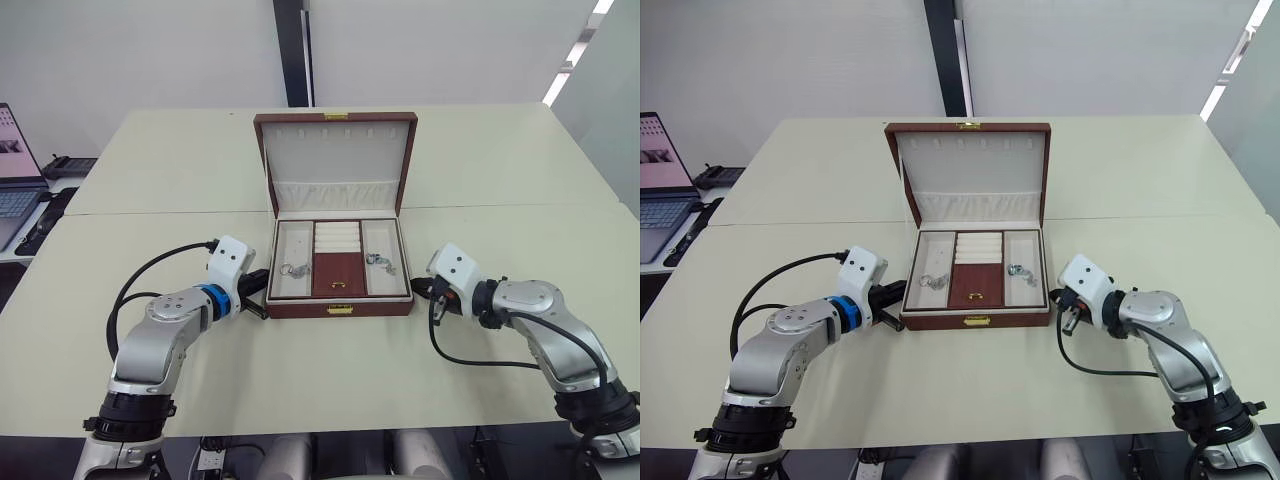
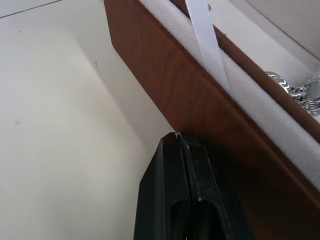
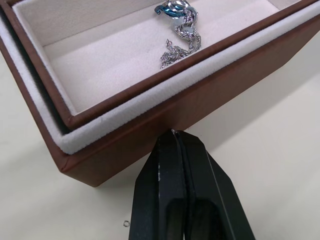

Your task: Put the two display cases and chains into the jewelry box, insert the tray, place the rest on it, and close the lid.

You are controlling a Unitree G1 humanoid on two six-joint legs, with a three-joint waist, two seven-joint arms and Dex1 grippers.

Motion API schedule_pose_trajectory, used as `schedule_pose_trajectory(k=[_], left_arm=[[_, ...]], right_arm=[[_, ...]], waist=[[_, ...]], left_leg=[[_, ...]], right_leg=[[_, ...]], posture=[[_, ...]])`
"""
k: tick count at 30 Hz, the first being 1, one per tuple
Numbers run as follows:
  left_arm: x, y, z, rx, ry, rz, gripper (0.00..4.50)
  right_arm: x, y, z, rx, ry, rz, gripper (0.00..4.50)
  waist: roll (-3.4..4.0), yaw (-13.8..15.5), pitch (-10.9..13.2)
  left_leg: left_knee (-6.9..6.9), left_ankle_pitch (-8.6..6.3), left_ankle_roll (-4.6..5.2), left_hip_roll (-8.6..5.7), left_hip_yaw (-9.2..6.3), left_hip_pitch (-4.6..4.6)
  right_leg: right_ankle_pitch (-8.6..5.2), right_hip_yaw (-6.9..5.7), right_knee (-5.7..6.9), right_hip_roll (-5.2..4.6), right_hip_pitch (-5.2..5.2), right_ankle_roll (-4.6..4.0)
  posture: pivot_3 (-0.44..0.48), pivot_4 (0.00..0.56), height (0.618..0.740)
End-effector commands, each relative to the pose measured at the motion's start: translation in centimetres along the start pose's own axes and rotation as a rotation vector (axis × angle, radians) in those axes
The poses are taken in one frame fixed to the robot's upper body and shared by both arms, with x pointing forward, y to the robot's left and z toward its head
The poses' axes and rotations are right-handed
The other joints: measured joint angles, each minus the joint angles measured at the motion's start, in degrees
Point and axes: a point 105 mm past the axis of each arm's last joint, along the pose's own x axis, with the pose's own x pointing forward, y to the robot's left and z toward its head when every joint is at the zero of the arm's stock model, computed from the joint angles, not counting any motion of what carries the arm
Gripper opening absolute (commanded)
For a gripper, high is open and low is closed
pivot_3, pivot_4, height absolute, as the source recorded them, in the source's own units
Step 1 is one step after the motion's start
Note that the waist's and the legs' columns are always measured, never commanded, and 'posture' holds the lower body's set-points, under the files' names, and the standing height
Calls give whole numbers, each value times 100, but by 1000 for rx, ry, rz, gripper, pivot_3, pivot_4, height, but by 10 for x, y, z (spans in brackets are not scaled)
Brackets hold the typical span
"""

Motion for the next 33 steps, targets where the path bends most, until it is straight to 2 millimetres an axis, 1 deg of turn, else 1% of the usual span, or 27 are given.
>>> schedule_pose_trajectory(k=[1,5,13,17,22,33], left_arm=[[4,-34,24,38,-96,-164,0],[4,-34,24,35,-96,-164,0],[-3,-38,19,28,-91,-189,0],[-8,-45,12,19,-71,-221,0],[-12,-52,7,8,-58,-254,0],[-21,-62,-2,-12,-24,-320,0]], right_arm=[[9,33,19,-19,-92,150,24],[8,33,19,-16,-91,156,24],[3,44,16,-10,-73,222,24],[0,47,14,-11,-64,236,24],[-4,50,12,-11,-55,253,24],[-11,59,8,-12,-33,303,24]], waist=[[0,0,0],[0,0,0],[0,1,0],[0,1,0],[-1,2,-1],[-4,5,-4]], left_leg=[[0,0,0,0,0,0],[0,0,0,0,0,0],[-1,0,0,0,0,0],[-2,0,0,1,0,0],[-2,0,0,0,1,2],[-2,-1,1,0,0,4]], right_leg=[[0,0,0,0,0,0],[0,0,0,0,0,0],[0,1,-1,0,0,0],[0,0,-2,0,0,0],[0,1,-2,0,2,0],[0,0,-3,0,6,0]], posture=[[0,150,740],[0,150,740],[0,150,740],[0,150,740],[0,150,740],[0,150,740]])
